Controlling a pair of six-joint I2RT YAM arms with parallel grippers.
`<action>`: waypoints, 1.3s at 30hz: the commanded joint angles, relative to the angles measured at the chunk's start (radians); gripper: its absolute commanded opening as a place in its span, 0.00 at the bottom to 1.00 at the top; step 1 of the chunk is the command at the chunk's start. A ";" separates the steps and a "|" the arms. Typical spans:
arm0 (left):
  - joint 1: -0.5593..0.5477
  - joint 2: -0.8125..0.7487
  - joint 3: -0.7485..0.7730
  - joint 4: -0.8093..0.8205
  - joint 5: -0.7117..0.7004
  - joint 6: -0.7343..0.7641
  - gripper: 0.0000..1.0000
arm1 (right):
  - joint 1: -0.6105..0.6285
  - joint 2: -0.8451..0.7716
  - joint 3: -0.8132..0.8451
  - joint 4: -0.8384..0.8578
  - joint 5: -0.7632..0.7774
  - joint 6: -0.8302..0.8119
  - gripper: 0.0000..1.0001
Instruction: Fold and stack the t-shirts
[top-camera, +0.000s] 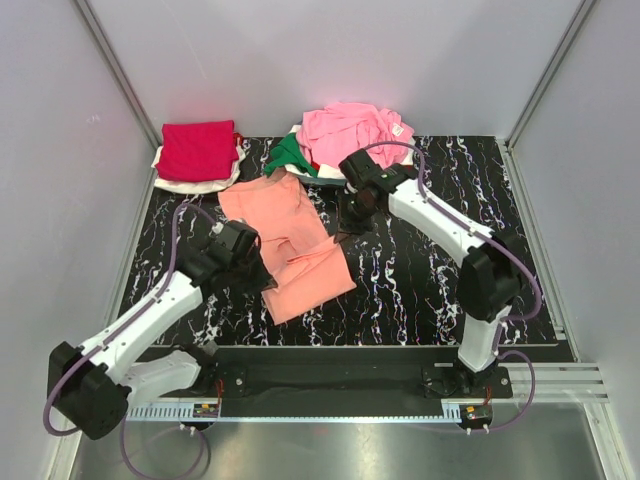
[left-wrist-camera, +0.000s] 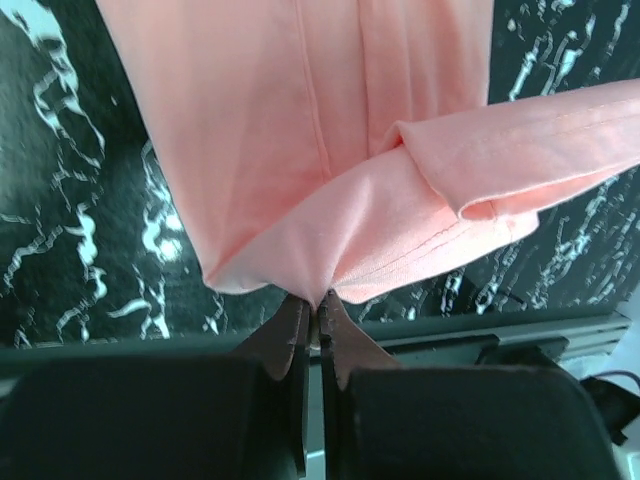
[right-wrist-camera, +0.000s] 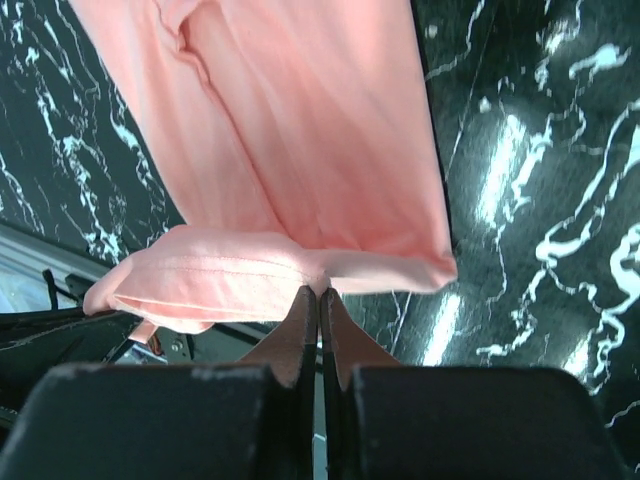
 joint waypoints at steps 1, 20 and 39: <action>0.048 0.056 0.016 0.063 0.078 0.117 0.02 | -0.019 0.061 0.092 -0.024 0.019 -0.053 0.00; 0.262 0.252 0.045 0.166 0.145 0.241 0.00 | -0.053 0.351 0.376 -0.055 -0.007 -0.094 0.00; 0.395 0.504 0.155 0.218 0.171 0.334 0.04 | -0.095 0.597 0.633 -0.085 -0.075 -0.073 0.00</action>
